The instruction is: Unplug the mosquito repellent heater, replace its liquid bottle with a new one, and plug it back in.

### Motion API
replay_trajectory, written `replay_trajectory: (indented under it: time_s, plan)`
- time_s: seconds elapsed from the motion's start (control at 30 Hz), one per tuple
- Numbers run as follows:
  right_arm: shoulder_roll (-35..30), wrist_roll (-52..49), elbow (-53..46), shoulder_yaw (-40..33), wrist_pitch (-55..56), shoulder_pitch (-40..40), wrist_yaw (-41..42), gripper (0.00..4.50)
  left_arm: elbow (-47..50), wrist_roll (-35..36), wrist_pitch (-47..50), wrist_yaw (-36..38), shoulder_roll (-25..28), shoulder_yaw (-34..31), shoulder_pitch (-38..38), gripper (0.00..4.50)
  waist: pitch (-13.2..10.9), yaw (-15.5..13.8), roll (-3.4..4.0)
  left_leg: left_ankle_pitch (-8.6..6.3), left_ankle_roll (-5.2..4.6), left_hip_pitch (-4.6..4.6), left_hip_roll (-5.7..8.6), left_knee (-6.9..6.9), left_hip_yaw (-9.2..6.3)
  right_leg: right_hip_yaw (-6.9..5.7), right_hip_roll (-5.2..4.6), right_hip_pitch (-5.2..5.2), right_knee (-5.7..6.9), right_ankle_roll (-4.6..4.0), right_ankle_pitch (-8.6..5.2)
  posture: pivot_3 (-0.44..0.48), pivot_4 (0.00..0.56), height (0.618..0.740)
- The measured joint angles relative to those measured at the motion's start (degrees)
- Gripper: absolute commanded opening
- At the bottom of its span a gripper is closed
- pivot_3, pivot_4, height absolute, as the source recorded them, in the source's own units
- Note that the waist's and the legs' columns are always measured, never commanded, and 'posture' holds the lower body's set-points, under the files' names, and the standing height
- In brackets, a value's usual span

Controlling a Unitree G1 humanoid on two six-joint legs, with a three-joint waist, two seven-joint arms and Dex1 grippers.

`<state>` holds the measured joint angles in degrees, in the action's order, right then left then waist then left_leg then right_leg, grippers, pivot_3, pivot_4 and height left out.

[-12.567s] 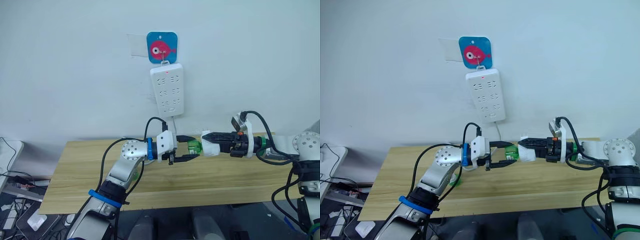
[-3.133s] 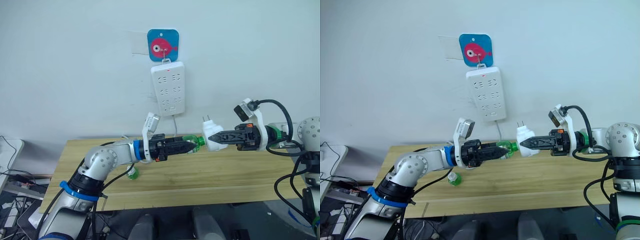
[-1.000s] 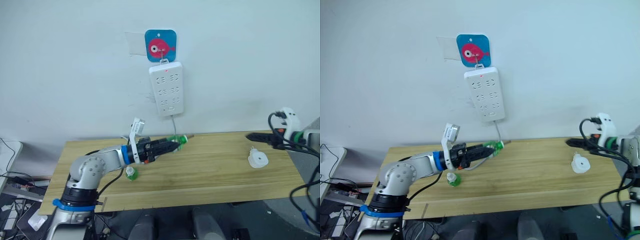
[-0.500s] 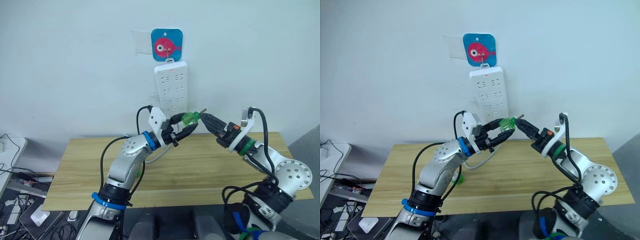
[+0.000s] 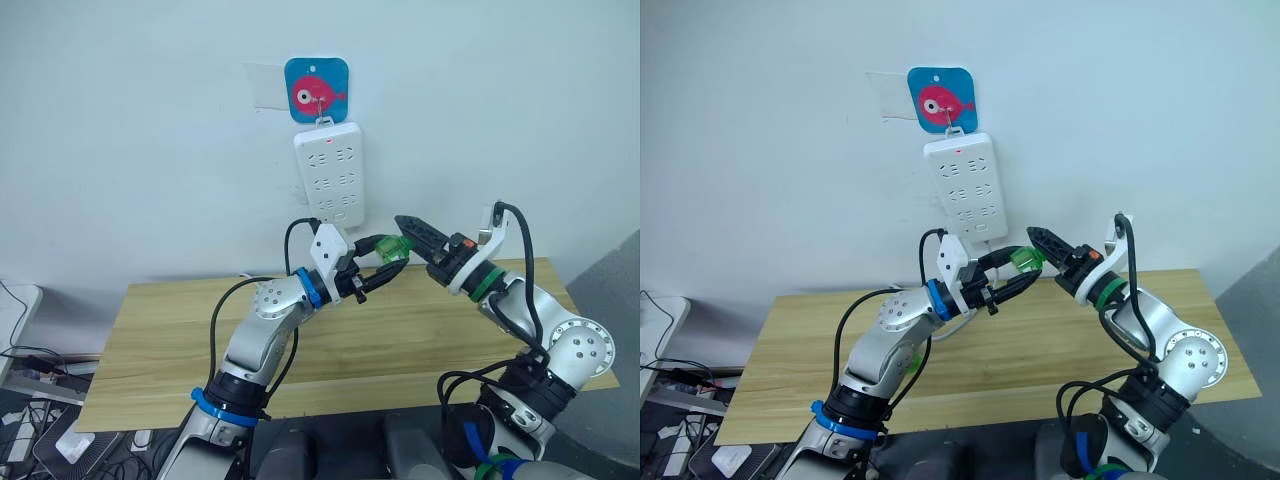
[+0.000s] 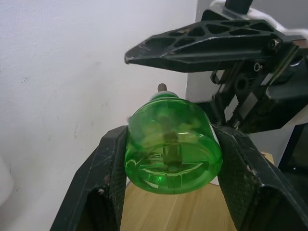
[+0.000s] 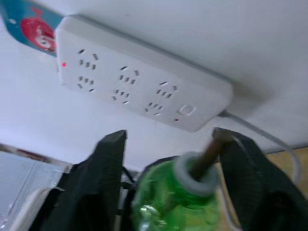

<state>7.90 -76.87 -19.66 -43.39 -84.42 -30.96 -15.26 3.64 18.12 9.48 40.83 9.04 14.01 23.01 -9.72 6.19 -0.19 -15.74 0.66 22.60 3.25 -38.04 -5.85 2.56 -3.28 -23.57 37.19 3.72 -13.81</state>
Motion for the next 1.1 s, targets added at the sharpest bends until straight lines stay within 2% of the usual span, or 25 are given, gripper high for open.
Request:
replay_trajectory:
  time_s: [0.13,0.2,0.27,0.43,0.53,0.63,0.73,0.8,0.93,1.1]
  plan:
    - [-3.2,-8.5,2.0,4.8,6.1,3.9,-4.8,0.87,0.4,-0.1,-0.1,0.5,-0.1,-0.4,0.0,2.25,0.0,0.1,0.02,0.00,-0.01,-0.01,0.04,-0.01,0.04,0.05,0.00,0.05,-0.04,0.01,0.00,-0.166,0.184,0.740]
    - [-5.6,-12.5,2.3,8.0,9.5,5.4,-7.0,0.86,0.4,-0.1,-0.2,0.9,-0.3,-0.5,0.0,2.25,0.0,0.2,0.02,0.00,-0.02,-0.02,0.02,-0.01,0.02,0.03,0.01,0.06,-0.05,0.01,-0.01,-0.166,0.182,0.740]
    - [-7.7,-15.5,2.8,10.6,12.2,6.3,-8.6,0.86,0.4,-0.1,-0.2,1.0,-0.4,-0.5,0.1,2.99,0.0,0.3,0.02,0.00,-0.02,-0.02,-0.01,0.00,0.02,0.02,0.05,0.06,-0.05,0.02,-0.01,-0.164,0.181,0.740]
    - [-13.7,-20.2,3.6,17.6,18.1,7.9,-9.7,0.86,0.4,-0.1,0.4,1.5,0.4,-0.5,-0.2,4.46,0.0,0.4,0.02,0.00,-0.02,-0.02,-0.05,0.00,0.02,0.02,0.10,0.08,-0.07,0.02,-0.02,-0.145,0.181,0.740]
    - [-19.4,-16.6,4.4,19.3,21.3,9.5,-6.6,0.86,0.9,-0.1,1.6,2.3,3.2,-1.0,-1.5,4.50,0.0,0.3,0.02,0.00,-0.03,-0.02,-0.05,0.00,0.02,0.02,0.10,0.10,-0.10,0.03,-0.02,-0.134,0.181,0.740]
    - [-24.3,-6.7,6.4,21.4,25.6,12.0,-0.5,0.86,1.5,-0.1,3.9,2.6,6.7,-2.0,-3.2,4.50,0.0,0.2,0.02,0.00,-0.03,-0.04,-0.06,0.00,0.03,0.02,0.12,0.10,-0.09,0.05,-0.03,-0.125,0.177,0.740]
    - [-30.4,7.8,7.1,28.0,31.5,14.8,8.6,0.86,2.3,-0.1,5.6,2.6,8.6,-2.8,-4.1,4.50,0.0,0.0,0.03,0.00,-0.03,-0.04,-0.06,0.00,0.05,0.02,0.12,0.09,-0.11,0.07,-0.04,-0.110,0.171,0.740]
    - [-33.7,22.2,10.2,34.9,41.2,16.6,14.9,0.86,3.2,-0.1,6.9,2.5,9.0,-3.1,-4.4,4.50,0.0,-0.1,0.02,0.00,-0.02,-0.11,-0.04,0.00,0.05,0.01,0.13,0.15,-0.12,0.09,-0.06,-0.102,0.169,0.740]
    - [-35.4,45.0,23.1,42.5,61.4,18.8,22.5,0.86,4.4,-0.2,8.2,2.1,9.4,-3.2,-5.3,4.50,0.0,-0.7,0.02,0.01,-0.01,-0.14,-0.04,0.00,0.12,0.10,0.11,0.14,-0.08,0.07,-0.05,-0.086,0.163,0.740]
    - [-35.0,60.9,38.7,46.3,81.3,17.3,27.5,0.86,7.7,-0.4,8.6,4.3,11.5,-1.8,-6.7,4.50,0.0,-1.1,0.03,0.01,0.00,-0.24,-0.07,0.05,0.19,0.16,0.11,0.15,-0.06,0.06,-0.04,-0.081,0.155,0.740]
